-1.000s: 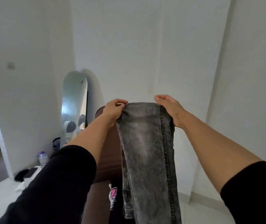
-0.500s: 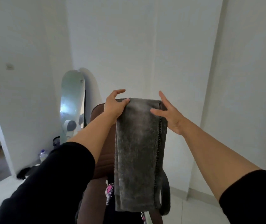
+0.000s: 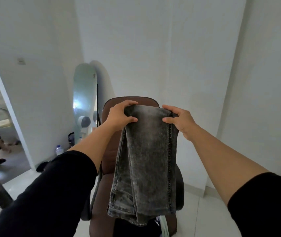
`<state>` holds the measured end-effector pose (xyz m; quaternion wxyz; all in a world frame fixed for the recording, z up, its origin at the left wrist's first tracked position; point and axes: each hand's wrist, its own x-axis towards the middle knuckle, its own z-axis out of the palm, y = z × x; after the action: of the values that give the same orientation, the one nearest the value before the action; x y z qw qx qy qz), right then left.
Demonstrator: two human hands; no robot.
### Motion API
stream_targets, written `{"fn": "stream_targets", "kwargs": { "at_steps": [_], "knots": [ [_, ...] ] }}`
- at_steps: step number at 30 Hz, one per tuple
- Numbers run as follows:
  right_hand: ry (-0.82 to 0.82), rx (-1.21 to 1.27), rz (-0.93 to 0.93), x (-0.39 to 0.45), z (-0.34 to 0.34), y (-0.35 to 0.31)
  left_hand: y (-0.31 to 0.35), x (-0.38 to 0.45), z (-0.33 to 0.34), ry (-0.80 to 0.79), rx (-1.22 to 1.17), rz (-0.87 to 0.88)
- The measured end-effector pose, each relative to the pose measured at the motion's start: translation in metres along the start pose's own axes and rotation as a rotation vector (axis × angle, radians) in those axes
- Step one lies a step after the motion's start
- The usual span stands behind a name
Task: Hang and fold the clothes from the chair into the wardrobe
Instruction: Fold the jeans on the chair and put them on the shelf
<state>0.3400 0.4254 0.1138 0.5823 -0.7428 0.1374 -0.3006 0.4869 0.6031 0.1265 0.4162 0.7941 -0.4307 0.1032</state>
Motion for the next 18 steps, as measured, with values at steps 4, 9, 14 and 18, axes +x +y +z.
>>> {"fn": "stream_targets", "kwargs": {
  "at_steps": [4, 9, 14, 18],
  "knots": [
    [-0.045, -0.032, 0.028, -0.012, 0.012, 0.003, -0.019, -0.017, -0.006, -0.026, -0.036, -0.035],
    [-0.08, -0.037, 0.101, -0.036, 0.025, 0.004, -0.037, -0.032, -0.024, -0.152, 0.035, -0.022],
    [-0.087, -0.113, 0.185, -0.051, 0.035, 0.005, -0.044, -0.044, -0.042, -0.265, 0.055, 0.011],
    [-0.122, -0.125, 0.214, -0.047, 0.04, 0.0, -0.045, -0.038, -0.058, -0.384, 0.055, -0.01]
  ]
}}
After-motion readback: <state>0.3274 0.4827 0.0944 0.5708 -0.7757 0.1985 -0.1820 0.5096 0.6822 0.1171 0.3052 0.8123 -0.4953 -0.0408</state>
